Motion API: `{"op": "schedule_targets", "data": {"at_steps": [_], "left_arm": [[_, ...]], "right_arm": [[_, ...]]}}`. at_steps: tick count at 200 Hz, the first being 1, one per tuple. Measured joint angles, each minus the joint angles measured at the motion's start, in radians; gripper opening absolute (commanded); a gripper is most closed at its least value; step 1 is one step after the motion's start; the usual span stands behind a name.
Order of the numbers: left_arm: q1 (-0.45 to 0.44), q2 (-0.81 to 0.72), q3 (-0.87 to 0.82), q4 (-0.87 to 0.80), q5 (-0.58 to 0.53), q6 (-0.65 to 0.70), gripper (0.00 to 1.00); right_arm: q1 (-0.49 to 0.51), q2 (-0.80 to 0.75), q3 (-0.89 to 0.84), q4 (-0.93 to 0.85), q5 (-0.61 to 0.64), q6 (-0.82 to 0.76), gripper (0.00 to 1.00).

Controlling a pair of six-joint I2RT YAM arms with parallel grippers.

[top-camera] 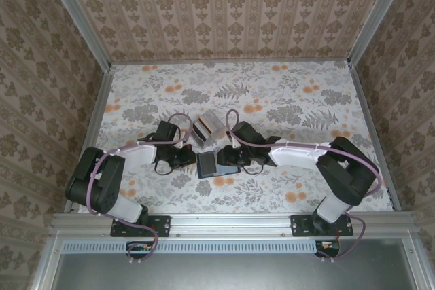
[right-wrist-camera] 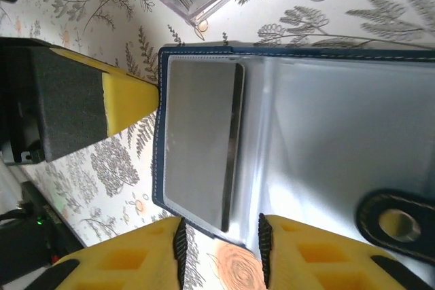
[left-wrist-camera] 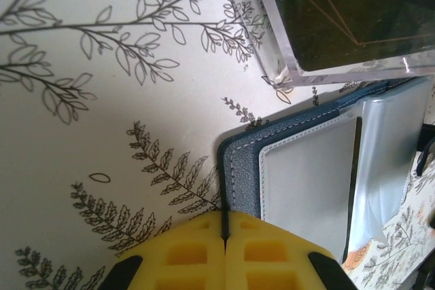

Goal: Put the credit cards into the card holder

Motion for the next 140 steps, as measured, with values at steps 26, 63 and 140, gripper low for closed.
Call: {"op": "schedule_targets", "data": {"at_steps": [26, 63, 140], "left_arm": [[-0.012, -0.002, 0.007, -0.01, -0.018, 0.008, 0.04], [-0.016, -0.002, 0.01, -0.014, -0.023, 0.014, 0.05], [-0.019, -0.002, 0.011, -0.016, -0.025, 0.019, 0.05]], "right_arm": [[0.0, -0.021, -0.003, -0.076, 0.055, -0.025, 0.47], [0.0, -0.018, -0.016, -0.126, 0.092, -0.027, 0.47], [0.021, 0.037, -0.016, -0.097, 0.095, -0.016, 0.27]]}}
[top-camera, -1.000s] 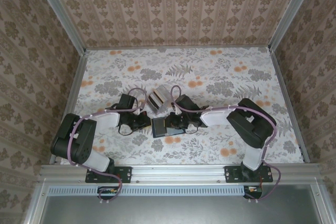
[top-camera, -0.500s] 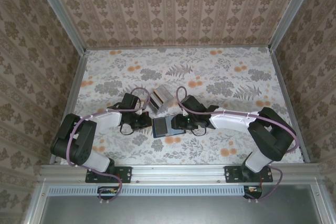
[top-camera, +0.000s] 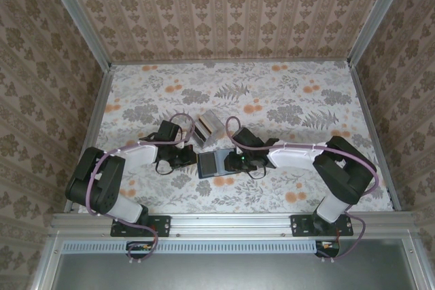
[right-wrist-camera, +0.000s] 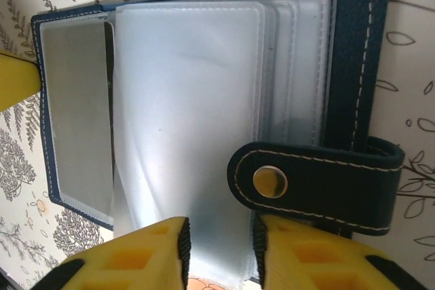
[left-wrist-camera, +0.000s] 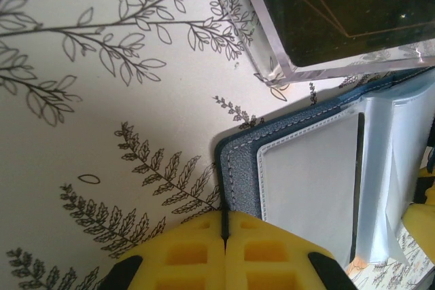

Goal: Put the credit cards into the card holder

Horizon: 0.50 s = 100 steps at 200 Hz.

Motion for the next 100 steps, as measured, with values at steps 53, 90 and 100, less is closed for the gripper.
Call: {"op": "schedule_targets", "data": {"at_steps": [53, 90, 100], "left_arm": [[0.0, 0.001, 0.0, 0.001, 0.0, 0.0, 0.05], [0.0, 0.001, 0.0, 0.0, 0.0, 0.0, 0.05], [0.0, 0.001, 0.0, 0.0, 0.001, 0.0, 0.05]], "right_arm": [[0.004, 0.001, 0.0, 0.0, 0.0, 0.0, 0.16], [0.004, -0.002, 0.0, 0.001, 0.0, -0.004, 0.07], [0.004, -0.005, 0.0, 0.002, 0.0, -0.002, 0.05]]}}
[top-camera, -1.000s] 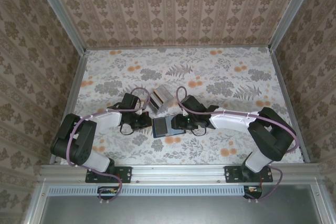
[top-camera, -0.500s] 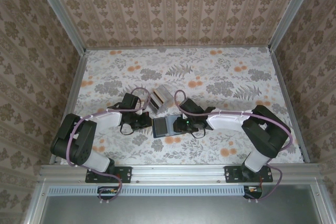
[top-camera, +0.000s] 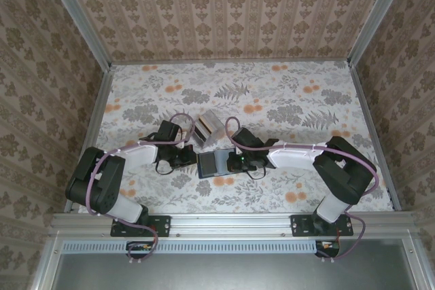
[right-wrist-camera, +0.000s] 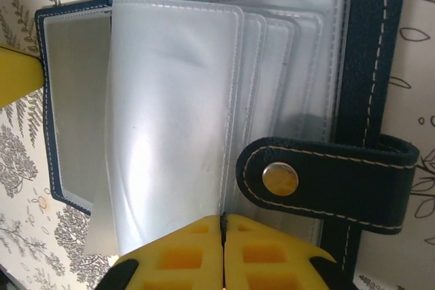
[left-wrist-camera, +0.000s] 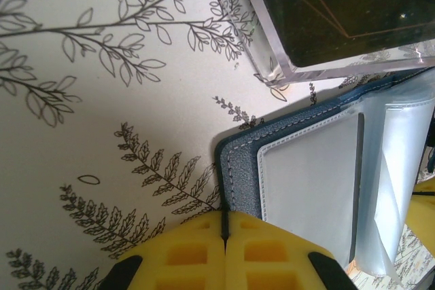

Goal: Put the credit cards into the card holder

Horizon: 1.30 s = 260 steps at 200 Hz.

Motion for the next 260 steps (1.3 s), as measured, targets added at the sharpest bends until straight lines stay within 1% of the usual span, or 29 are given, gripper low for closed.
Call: {"op": "schedule_targets", "data": {"at_steps": [15, 33, 68, 138, 149, 162, 171, 185, 191, 216, 229, 248, 260], "left_arm": [[0.0, 0.0, 0.0, 0.0, 0.0, 0.0, 0.05], [-0.004, 0.0, 0.0, 0.0, -0.001, 0.0, 0.05], [-0.034, 0.0, 0.006, -0.014, -0.001, 0.0, 0.06], [-0.034, -0.002, 0.013, -0.043, -0.001, 0.003, 0.06], [-0.034, -0.003, 0.013, -0.043, -0.001, 0.003, 0.06], [-0.034, -0.006, 0.013, -0.044, -0.001, 0.004, 0.07], [-0.034, -0.01, 0.013, -0.051, -0.001, 0.008, 0.08], [-0.034, -0.019, 0.014, -0.066, -0.001, 0.011, 0.09], [-0.034, -0.026, 0.014, -0.072, -0.002, 0.013, 0.09], [-0.034, -0.061, 0.024, -0.106, -0.001, 0.022, 0.15], [-0.034, -0.089, 0.037, -0.133, -0.001, 0.024, 0.18], [-0.034, -0.145, 0.053, -0.17, -0.009, 0.026, 0.22], [-0.034, -0.175, 0.066, -0.193, -0.013, 0.029, 0.22]], "right_arm": [[0.0, -0.005, 0.0, 0.003, -0.001, -0.002, 0.04], [0.0, -0.009, 0.0, 0.016, -0.005, -0.003, 0.08], [0.0, -0.009, 0.0, 0.03, -0.024, -0.009, 0.2], [0.0, -0.009, -0.006, 0.108, -0.06, -0.002, 0.26], [0.0, -0.009, -0.011, 0.116, -0.066, -0.002, 0.25], [0.0, -0.009, -0.017, 0.131, -0.075, 0.001, 0.16], [0.0, -0.009, -0.023, 0.14, -0.082, -0.002, 0.13], [0.0, -0.01, -0.033, 0.158, -0.09, 0.003, 0.13], [0.0, -0.011, -0.037, 0.163, -0.093, 0.003, 0.14], [0.0, -0.029, -0.059, 0.195, -0.107, 0.003, 0.19], [0.0, -0.045, -0.069, 0.21, -0.11, 0.003, 0.19], [0.0, -0.063, -0.078, 0.235, -0.113, 0.003, 0.12], [0.0, -0.071, -0.083, 0.249, -0.114, 0.003, 0.12]]}}
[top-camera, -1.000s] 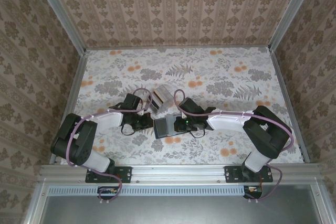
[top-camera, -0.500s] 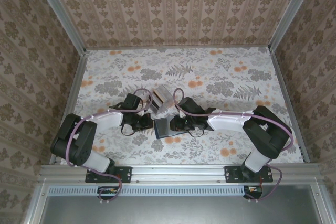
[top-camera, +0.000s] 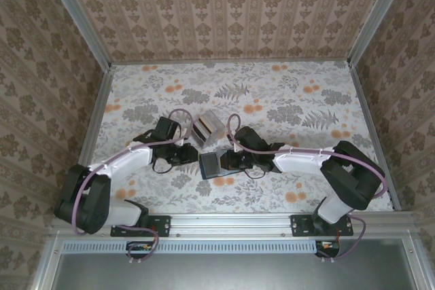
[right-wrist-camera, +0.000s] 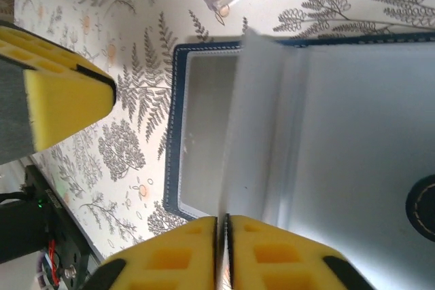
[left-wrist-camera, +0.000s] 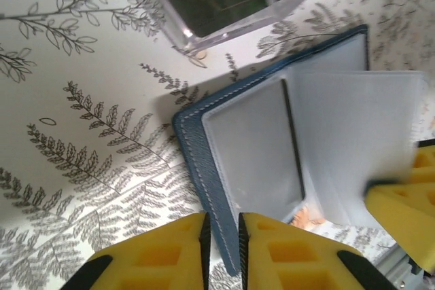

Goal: Put the credit cards into the card holder

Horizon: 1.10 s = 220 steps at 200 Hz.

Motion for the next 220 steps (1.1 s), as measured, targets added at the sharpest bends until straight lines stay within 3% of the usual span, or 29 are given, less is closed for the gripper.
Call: {"op": "schedule_targets", "data": {"at_steps": [12, 26, 113, 165, 220], "left_arm": [[0.0, -0.016, 0.01, -0.016, -0.002, 0.002, 0.22], [-0.002, -0.019, 0.014, -0.021, 0.0, 0.002, 0.22], [-0.055, 0.036, 0.012, 0.03, 0.002, -0.026, 0.22], [-0.079, 0.047, 0.01, 0.076, 0.005, -0.041, 0.22], [-0.079, 0.09, -0.007, 0.107, 0.005, -0.049, 0.21]], "right_arm": [[0.0, -0.002, -0.004, 0.009, 0.0, 0.001, 0.14], [0.0, -0.002, -0.005, 0.008, 0.002, 0.005, 0.25], [0.012, 0.007, 0.079, -0.2, 0.062, -0.066, 0.39], [0.039, 0.062, 0.135, -0.277, 0.071, -0.071, 0.41], [0.091, 0.111, 0.215, -0.405, 0.163, -0.071, 0.44]]}}
